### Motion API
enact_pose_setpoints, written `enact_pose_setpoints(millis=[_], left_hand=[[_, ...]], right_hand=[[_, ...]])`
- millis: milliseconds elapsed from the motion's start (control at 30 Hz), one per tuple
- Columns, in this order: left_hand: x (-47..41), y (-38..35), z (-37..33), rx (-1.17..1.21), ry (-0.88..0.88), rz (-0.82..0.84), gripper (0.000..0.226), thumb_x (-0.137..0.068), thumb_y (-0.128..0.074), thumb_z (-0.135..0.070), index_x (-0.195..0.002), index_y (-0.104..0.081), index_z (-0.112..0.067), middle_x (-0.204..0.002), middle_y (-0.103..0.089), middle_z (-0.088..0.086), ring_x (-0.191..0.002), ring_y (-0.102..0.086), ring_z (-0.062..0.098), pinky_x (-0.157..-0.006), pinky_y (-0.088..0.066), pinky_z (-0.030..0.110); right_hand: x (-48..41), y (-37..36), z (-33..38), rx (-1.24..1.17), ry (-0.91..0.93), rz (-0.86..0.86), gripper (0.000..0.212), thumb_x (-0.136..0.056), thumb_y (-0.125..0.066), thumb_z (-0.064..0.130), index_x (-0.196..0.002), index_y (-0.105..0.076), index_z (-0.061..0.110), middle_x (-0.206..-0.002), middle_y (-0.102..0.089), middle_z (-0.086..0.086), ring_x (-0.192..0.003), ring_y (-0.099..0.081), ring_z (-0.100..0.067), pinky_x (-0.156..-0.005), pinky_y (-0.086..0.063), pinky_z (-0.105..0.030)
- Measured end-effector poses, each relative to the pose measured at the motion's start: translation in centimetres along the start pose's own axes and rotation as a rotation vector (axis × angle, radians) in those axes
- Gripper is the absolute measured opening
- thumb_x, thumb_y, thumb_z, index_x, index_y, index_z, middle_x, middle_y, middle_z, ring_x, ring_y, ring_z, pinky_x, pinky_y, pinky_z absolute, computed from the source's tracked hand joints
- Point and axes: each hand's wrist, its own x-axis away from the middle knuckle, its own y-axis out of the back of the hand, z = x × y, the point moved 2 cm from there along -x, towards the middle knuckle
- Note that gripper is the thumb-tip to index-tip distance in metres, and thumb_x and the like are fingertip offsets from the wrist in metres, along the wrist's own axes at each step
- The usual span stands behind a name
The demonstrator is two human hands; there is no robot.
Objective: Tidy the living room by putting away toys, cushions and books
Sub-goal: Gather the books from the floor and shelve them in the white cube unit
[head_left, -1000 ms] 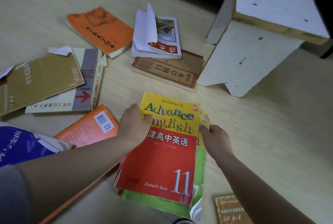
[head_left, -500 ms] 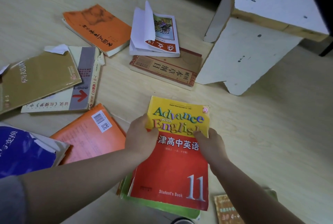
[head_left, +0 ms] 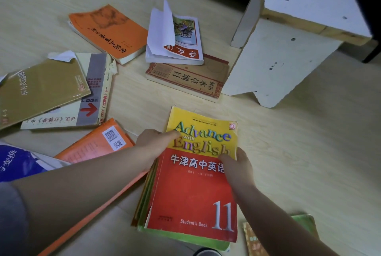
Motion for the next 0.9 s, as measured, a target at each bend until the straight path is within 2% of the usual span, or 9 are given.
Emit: enact_pose_setpoints(millis=[33, 100, 233, 333, 433, 500, 633, 800, 900], left_hand=[[0.2, -0.2, 0.1, -0.012, 0.003, 0.053, 0.064, -0.054, -0.074, -0.057, -0.093, -0.063, -0.008, -0.093, -0.069, 0.012, -0.087, -0.067, 0.030, -0.081, -0.055, 0.038], [0.3, -0.5, 0.4, -0.051, -0.054, 0.058, 0.057, -0.064, -0.078, -0.048, -0.104, -0.060, -0.012, -0.101, -0.067, 0.007, -0.091, -0.066, 0.026, -0.083, -0.054, 0.041], [0.6, -0.4, 0.7, 0.071, -0.109, 0.026, 0.036, -0.073, -0.079, -0.028, -0.098, -0.059, -0.011, -0.097, -0.070, 0.009, -0.087, -0.068, 0.027, -0.086, -0.054, 0.046], [0.9, -0.3, 0.5, 0.152, -0.153, 0.034, 0.037, -0.071, -0.081, -0.027, -0.095, -0.059, -0.009, -0.096, -0.071, 0.010, -0.088, -0.069, 0.027, -0.088, -0.052, 0.049], [1.3, 0.3, -0.3, 0.211, -0.212, 0.050, 0.044, -0.065, -0.083, -0.031, -0.095, -0.059, -0.009, -0.092, -0.072, 0.011, -0.085, -0.070, 0.029, -0.085, -0.054, 0.052], [1.5, 0.8, -0.9, 0.226, -0.269, 0.041, 0.038, -0.069, -0.082, -0.027, -0.094, -0.059, -0.009, -0.090, -0.072, 0.010, -0.082, -0.071, 0.026, -0.079, -0.056, 0.045], [2.0, 1.4, -2.7, 0.306, -0.396, 0.030, 0.032, -0.072, -0.080, -0.024, -0.093, -0.059, -0.013, -0.088, -0.073, 0.006, -0.076, -0.072, 0.020, -0.067, -0.053, 0.034], [2.3, 2.3, -5.8, 0.341, -0.577, 0.074, 0.042, -0.066, -0.078, -0.036, -0.099, -0.060, -0.020, -0.096, -0.073, 0.002, -0.088, -0.071, 0.020, -0.077, -0.055, 0.039], [3.1, 2.4, -7.4, 0.365, -0.703, 0.110, 0.038, -0.076, -0.076, -0.022, -0.109, -0.057, -0.019, -0.102, -0.072, -0.002, -0.095, -0.069, 0.012, -0.075, -0.054, 0.024]], right_hand=[[-0.1, 0.2, 0.0, -0.010, -0.002, -0.004, 0.024, -0.083, -0.054, 0.021, -0.105, -0.058, 0.028, -0.108, -0.062, -0.010, -0.086, -0.066, -0.026, -0.063, -0.056, -0.034], [-0.2, 0.5, -0.1, -0.044, -0.001, -0.002, 0.023, -0.084, -0.055, 0.018, -0.105, -0.061, 0.025, -0.104, -0.065, -0.010, -0.081, -0.068, -0.026, -0.060, -0.057, -0.036], [-0.1, 0.8, 0.2, -0.159, 0.001, 0.021, 0.018, -0.087, -0.056, 0.014, -0.097, -0.064, 0.025, -0.087, -0.072, -0.007, -0.075, -0.071, -0.028, -0.069, -0.060, -0.049], [-0.6, 1.0, 0.6, -0.147, 0.053, 0.024, 0.007, -0.086, -0.063, 0.027, -0.092, -0.060, 0.028, -0.089, -0.072, -0.004, -0.077, -0.071, -0.027, -0.072, -0.058, -0.053], [-1.0, 1.7, 1.4, -0.198, 0.026, 0.126, 0.026, -0.083, -0.070, 0.039, -0.102, -0.064, 0.021, -0.092, -0.074, -0.005, -0.080, -0.073, -0.027, -0.077, -0.059, -0.050], [-0.8, 2.1, 2.1, -0.279, 0.010, 0.269, 0.035, -0.084, -0.069, 0.040, -0.109, -0.067, 0.015, -0.095, -0.075, -0.008, -0.087, -0.073, -0.027, -0.084, -0.057, -0.048], [-0.2, 2.7, 4.5, -0.304, 0.231, 0.225, 0.028, -0.087, -0.064, 0.040, -0.105, -0.069, 0.020, -0.095, -0.076, -0.003, -0.088, -0.073, -0.022, -0.085, -0.057, -0.048], [0.4, 4.1, 8.1, -0.305, 0.477, 0.083, 0.040, -0.082, -0.065, 0.049, -0.112, -0.065, 0.023, -0.099, -0.075, 0.004, -0.091, -0.072, -0.016, -0.082, -0.057, -0.045], [0.9, 4.7, 9.2, -0.346, 0.598, 0.024, 0.039, -0.086, -0.064, 0.042, -0.117, -0.062, 0.020, -0.105, -0.073, 0.001, -0.096, -0.071, -0.017, -0.079, -0.058, -0.038]])
